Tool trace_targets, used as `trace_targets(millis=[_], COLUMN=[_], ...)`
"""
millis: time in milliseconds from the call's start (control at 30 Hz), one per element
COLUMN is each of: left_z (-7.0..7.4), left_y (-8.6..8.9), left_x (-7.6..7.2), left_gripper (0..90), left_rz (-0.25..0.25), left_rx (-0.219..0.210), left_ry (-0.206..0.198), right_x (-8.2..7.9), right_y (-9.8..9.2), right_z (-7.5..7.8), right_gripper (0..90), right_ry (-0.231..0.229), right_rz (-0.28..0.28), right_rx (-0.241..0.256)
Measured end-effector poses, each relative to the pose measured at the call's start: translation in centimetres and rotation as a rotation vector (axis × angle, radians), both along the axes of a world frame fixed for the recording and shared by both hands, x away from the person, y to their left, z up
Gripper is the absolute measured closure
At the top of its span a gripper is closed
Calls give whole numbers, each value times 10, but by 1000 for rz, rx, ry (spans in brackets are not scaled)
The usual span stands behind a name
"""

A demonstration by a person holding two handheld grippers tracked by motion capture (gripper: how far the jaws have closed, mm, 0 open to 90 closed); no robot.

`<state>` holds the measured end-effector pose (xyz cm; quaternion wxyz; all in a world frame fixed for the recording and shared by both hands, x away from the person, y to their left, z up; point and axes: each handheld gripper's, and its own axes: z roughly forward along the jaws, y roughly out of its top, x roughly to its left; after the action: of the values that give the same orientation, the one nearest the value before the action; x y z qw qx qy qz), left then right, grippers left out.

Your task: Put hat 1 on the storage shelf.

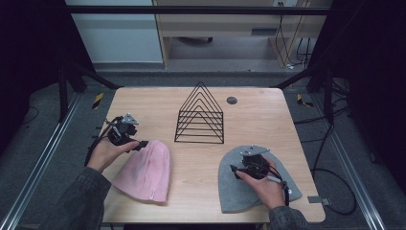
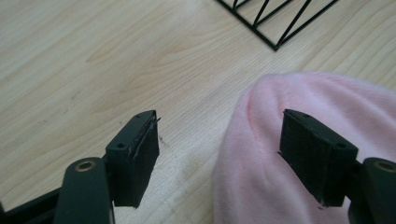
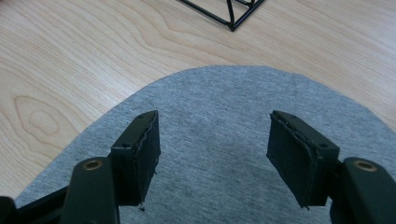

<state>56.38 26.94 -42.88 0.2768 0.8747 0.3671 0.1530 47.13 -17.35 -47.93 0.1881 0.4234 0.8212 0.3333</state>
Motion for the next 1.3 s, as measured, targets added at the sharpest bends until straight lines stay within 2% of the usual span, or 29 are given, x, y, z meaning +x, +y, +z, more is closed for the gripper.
trace_targets(millis=[100, 233, 300, 433, 533, 600, 733, 800, 833, 867, 900, 967, 1033, 1100, 1167, 1300], left_z=[-15, -23, -27, -34, -40, -42, -42, -41, -41, -41, -40, -38, -38, -34, -32, -20], left_y=[0, -2, -4, -11, -14, -14, -15, -16, -17, -18, -19, -22, -24, -26, -26, -27], left_x=[4, 5, 3, 0, -1, 0, -2, -3, -4, -5, -6, -8, -11, -15, -18, -26], left_gripper=[278, 286, 293, 300, 299, 313, 412, 523, 523, 611, 611, 714, 777, 824, 832, 837], left_rz=[10, 5, -16, -61, -66, -68, -81, -95, -102, -104, -104, -116, -111, -108, -108, -106], left_rx=[10, 21, -6, -15, -56, -56, -78, -69, -66, -67, -65, -56, -45, -31, -31, -50], left_ry=[12, 22, 35, 69, 95, 106, 126, 128, 129, 137, 138, 136, 129, 113, 106, 84], right_x=[0, 1, 1, 1, 2, 2, 2, 2, 2, 2, 2, 2, 2, 2, 2, 2], right_y=[0, 1, 1, 2, 2, 3, 2, 2, 2, 2, 2, 3, 3, 5, 6, 6], right_z=[-1, -2, -3, -4, -5, -5, -5, -4, -4, -4, -4, -4, -3, -2, -2, -2], right_gripper=[345, 346, 343, 335, 331, 329, 328, 327, 326, 325, 325, 325, 325, 325, 325, 324], right_ry=[9, 14, 17, 28, 32, 35, 34, 33, 33, 32, 32, 29, 24, 19, 17, 11], right_rz=[2, 3, 11, 14, 12, 13, 9, 9, 8, 12, 12, 15, 15, 18, 18, 20], right_rx=[2, 4, 4, 6, 3, 0, 3, 6, 6, 4, 4, 7, 7, 7, 14, 17])
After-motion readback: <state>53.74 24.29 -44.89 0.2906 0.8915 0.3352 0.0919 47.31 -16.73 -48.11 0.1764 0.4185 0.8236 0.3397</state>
